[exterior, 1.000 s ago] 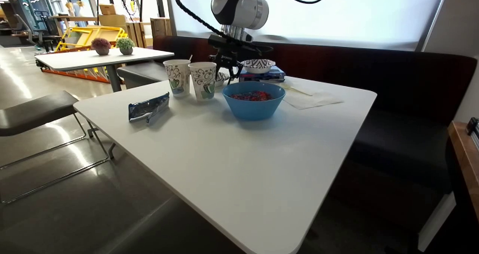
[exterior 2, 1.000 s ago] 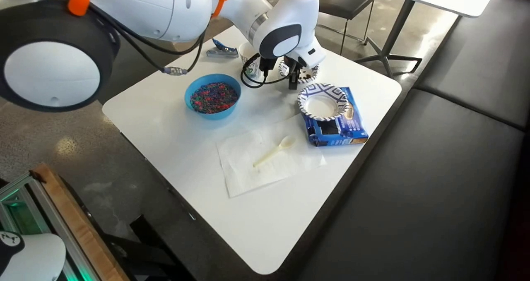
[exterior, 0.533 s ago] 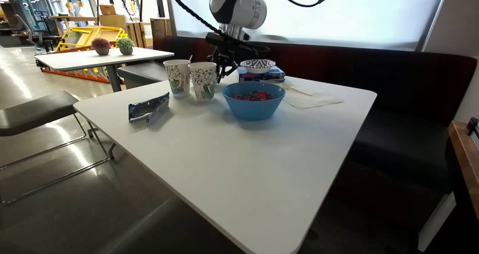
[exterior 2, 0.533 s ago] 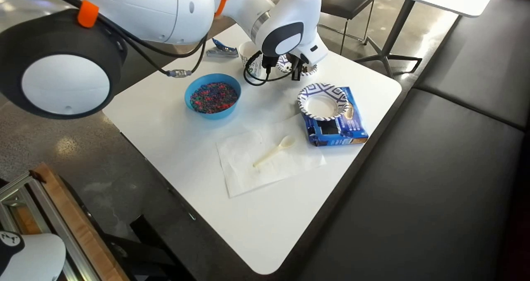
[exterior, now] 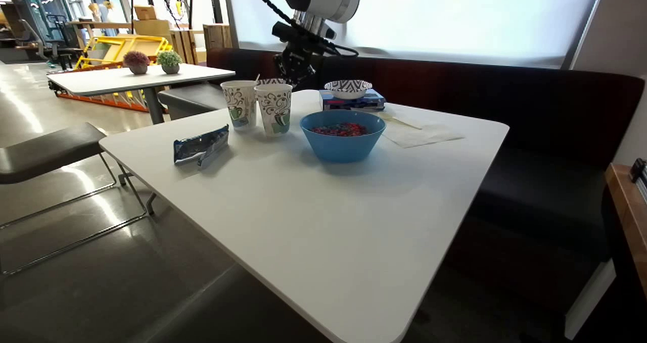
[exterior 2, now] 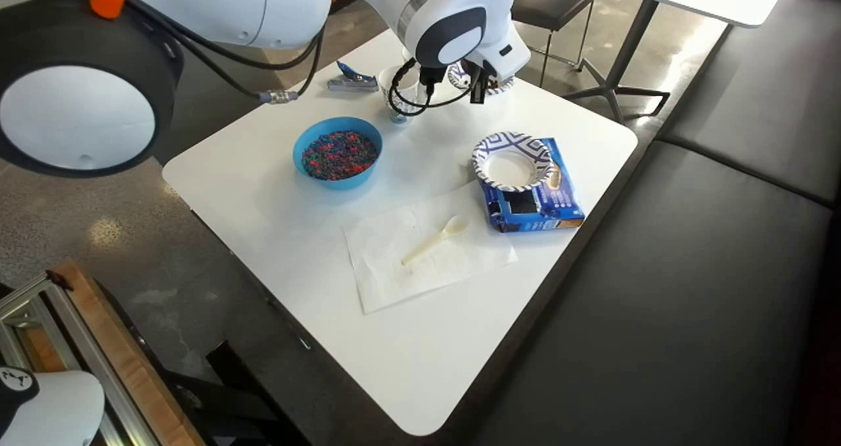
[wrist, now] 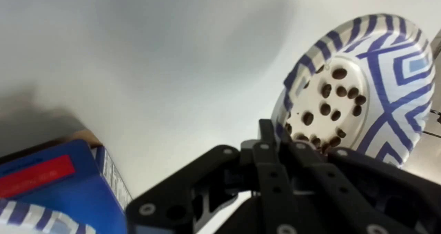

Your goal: Stack the bowl on the counter on the one of the oreos box

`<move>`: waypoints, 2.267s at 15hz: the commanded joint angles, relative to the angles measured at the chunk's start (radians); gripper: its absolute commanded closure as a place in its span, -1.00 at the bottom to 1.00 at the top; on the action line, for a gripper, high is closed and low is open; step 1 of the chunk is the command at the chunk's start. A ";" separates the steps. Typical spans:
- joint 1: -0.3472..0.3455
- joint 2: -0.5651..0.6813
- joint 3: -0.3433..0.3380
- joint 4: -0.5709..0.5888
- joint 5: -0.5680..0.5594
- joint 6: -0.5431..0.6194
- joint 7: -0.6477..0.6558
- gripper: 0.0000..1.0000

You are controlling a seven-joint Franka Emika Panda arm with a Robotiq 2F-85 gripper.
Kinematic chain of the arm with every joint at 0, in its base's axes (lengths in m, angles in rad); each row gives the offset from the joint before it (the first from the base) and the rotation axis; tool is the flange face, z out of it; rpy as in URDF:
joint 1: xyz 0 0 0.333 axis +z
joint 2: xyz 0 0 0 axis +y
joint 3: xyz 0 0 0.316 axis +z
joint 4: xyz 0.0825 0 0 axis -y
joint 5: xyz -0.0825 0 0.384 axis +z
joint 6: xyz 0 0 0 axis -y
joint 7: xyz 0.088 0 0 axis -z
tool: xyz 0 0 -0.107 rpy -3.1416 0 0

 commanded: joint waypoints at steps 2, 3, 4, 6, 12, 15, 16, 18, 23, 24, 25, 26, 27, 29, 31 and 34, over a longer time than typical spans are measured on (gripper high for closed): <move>-0.048 -0.162 0.010 -0.204 0.057 0.070 -0.008 0.98; -0.065 -0.198 0.009 -0.256 0.076 0.097 -0.010 0.98; -0.085 -0.225 0.012 -0.294 0.099 0.119 -0.015 0.98; -0.125 -0.281 0.017 -0.377 0.145 0.156 -0.033 0.98; -0.195 -0.411 -0.021 -0.616 0.144 0.088 -0.168 0.98; -0.177 -0.336 -0.045 -0.502 0.143 0.101 -0.125 0.93; -0.175 -0.336 -0.045 -0.500 0.143 0.102 -0.125 0.93; -0.169 -0.334 -0.043 -0.493 0.142 0.102 -0.125 0.93; -0.167 -0.330 -0.062 -0.489 0.104 0.083 -0.159 0.98; -0.174 -0.333 -0.065 -0.490 0.100 0.077 -0.185 0.98; -0.179 -0.333 -0.070 -0.490 0.099 0.077 -0.205 0.98; -0.190 -0.338 -0.071 -0.493 0.100 0.062 -0.234 0.98; -0.199 -0.342 -0.073 -0.497 0.096 0.053 -0.268 0.98; -0.218 -0.350 -0.074 -0.508 0.088 0.023 -0.345 0.98; -0.236 -0.351 -0.074 -0.508 0.079 -0.009 -0.418 0.98; -0.261 -0.346 -0.063 -0.499 0.081 -0.055 -0.516 0.98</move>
